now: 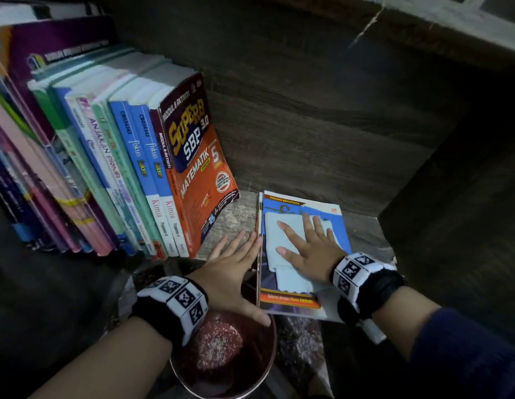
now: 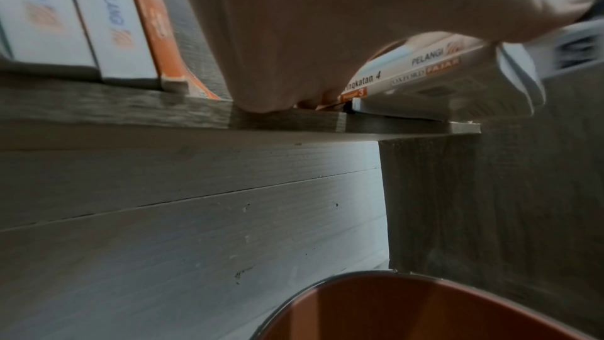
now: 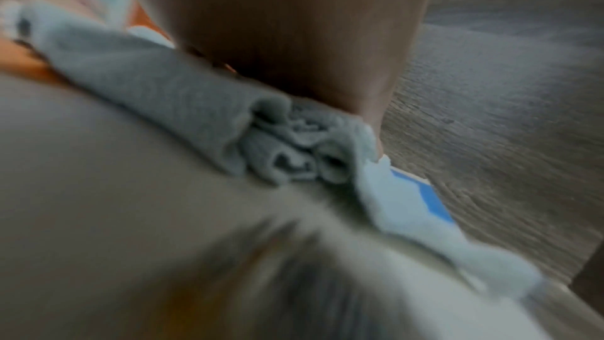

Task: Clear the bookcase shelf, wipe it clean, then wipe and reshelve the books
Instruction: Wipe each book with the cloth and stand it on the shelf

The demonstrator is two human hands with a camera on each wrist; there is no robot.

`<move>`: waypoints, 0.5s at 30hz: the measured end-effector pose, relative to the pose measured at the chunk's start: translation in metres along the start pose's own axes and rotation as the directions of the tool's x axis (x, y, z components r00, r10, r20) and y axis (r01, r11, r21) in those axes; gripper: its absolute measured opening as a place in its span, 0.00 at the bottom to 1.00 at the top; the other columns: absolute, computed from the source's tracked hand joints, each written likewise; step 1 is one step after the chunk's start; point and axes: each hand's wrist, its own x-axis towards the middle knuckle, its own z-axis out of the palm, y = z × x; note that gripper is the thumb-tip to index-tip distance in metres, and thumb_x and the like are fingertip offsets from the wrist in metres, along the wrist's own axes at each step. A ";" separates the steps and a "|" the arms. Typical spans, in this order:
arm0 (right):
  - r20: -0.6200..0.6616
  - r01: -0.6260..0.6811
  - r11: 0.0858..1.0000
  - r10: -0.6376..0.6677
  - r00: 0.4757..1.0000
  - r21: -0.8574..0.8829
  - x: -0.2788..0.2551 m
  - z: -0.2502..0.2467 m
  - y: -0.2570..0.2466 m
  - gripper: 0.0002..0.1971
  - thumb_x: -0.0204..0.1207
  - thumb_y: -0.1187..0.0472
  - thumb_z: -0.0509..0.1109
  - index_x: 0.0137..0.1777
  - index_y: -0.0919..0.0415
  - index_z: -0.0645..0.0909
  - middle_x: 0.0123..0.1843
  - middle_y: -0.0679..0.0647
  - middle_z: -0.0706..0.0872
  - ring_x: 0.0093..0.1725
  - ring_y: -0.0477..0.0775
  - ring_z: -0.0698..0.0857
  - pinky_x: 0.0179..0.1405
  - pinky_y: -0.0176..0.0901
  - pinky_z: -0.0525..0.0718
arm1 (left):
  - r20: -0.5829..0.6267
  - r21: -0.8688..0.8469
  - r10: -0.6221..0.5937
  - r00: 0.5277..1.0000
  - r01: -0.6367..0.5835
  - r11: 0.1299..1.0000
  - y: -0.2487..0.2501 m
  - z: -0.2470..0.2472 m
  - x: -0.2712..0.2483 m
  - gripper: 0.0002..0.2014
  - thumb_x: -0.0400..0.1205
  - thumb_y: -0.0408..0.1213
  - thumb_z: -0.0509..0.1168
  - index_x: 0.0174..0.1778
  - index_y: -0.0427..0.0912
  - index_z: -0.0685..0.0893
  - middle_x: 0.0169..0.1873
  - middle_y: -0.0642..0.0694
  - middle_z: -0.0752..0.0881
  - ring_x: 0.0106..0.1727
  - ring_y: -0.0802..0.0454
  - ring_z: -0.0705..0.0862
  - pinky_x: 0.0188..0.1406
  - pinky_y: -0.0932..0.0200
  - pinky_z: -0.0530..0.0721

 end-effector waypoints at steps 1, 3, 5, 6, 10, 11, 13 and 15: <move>-0.010 0.019 1.000 -0.019 1.000 -0.006 -0.010 0.006 -0.001 0.38 0.67 0.22 0.30 0.79 0.28 0.30 0.84 0.58 0.27 0.82 0.63 0.28 0.81 0.66 0.36 | 0.003 0.003 -0.006 1.000 0.006 1.000 0.000 0.000 0.000 0.70 0.60 0.80 0.65 0.79 0.53 0.22 0.72 0.60 0.18 0.67 0.64 0.11 0.69 0.56 0.18; -0.036 0.061 0.998 -0.061 0.997 -0.019 -0.032 0.018 -0.001 0.45 0.56 0.19 0.21 0.78 0.27 0.28 0.84 0.58 0.27 0.82 0.63 0.28 0.81 0.65 0.36 | 0.009 0.000 -0.009 1.000 0.009 1.000 -0.002 0.000 0.002 0.71 0.59 0.81 0.65 0.80 0.53 0.23 0.75 0.59 0.21 0.71 0.63 0.14 0.72 0.55 0.20; -0.042 0.074 0.997 -0.075 0.996 -0.024 -0.052 0.028 0.005 0.46 0.54 0.18 0.19 0.77 0.27 0.27 0.83 0.57 0.26 0.82 0.61 0.27 0.81 0.63 0.36 | 0.001 -0.025 0.000 1.000 0.000 1.000 -0.002 -0.001 0.003 0.70 0.59 0.80 0.67 0.81 0.54 0.26 0.77 0.59 0.24 0.75 0.61 0.17 0.74 0.55 0.21; -0.039 0.070 0.997 -0.071 0.997 -0.020 -0.060 0.031 0.011 0.45 0.53 0.18 0.19 0.76 0.26 0.26 0.83 0.57 0.26 0.81 0.60 0.26 0.81 0.61 0.36 | -0.005 -0.035 0.007 1.000 -0.008 0.999 -0.002 -0.001 0.003 0.70 0.59 0.79 0.67 0.82 0.54 0.27 0.78 0.60 0.25 0.76 0.60 0.19 0.74 0.54 0.22; -0.021 -0.002 1.000 0.002 1.000 -0.003 -0.065 0.031 0.037 0.45 0.55 0.17 0.20 0.76 0.26 0.27 0.84 0.59 0.29 0.80 0.57 0.26 0.79 0.56 0.33 | -0.019 -0.039 0.022 1.000 -0.023 0.999 -0.003 0.001 0.004 0.67 0.63 0.78 0.66 0.82 0.54 0.27 0.75 0.59 0.24 0.76 0.60 0.20 0.74 0.53 0.21; -0.019 -0.042 0.999 0.042 0.999 0.009 -0.061 0.028 0.042 0.42 0.61 0.18 0.25 0.78 0.28 0.30 0.85 0.60 0.31 0.82 0.60 0.29 0.80 0.57 0.33 | -0.022 -0.032 0.026 0.999 -0.027 0.999 -0.004 0.002 0.004 0.67 0.63 0.78 0.66 0.82 0.54 0.27 0.75 0.58 0.23 0.76 0.60 0.20 0.73 0.53 0.20; -0.013 -0.122 0.991 0.123 0.992 0.054 -0.048 0.020 0.049 0.36 0.74 0.26 0.39 0.81 0.31 0.35 0.86 0.62 0.35 0.84 0.63 0.35 0.81 0.59 0.36 | -0.029 -0.023 0.031 0.999 -0.031 0.999 -0.006 0.004 0.005 0.66 0.63 0.78 0.65 0.81 0.55 0.26 0.76 0.58 0.24 0.76 0.60 0.20 0.72 0.53 0.20; -0.008 -0.163 0.981 0.165 0.986 0.108 -0.033 0.014 0.050 0.33 0.80 0.31 0.46 0.81 0.31 0.37 0.86 0.62 0.36 0.84 0.64 0.35 0.81 0.61 0.38 | -0.028 -0.035 0.032 0.999 -0.033 0.999 -0.008 0.008 0.008 0.65 0.63 0.79 0.64 0.80 0.59 0.26 0.77 0.58 0.25 0.77 0.59 0.21 0.73 0.51 0.20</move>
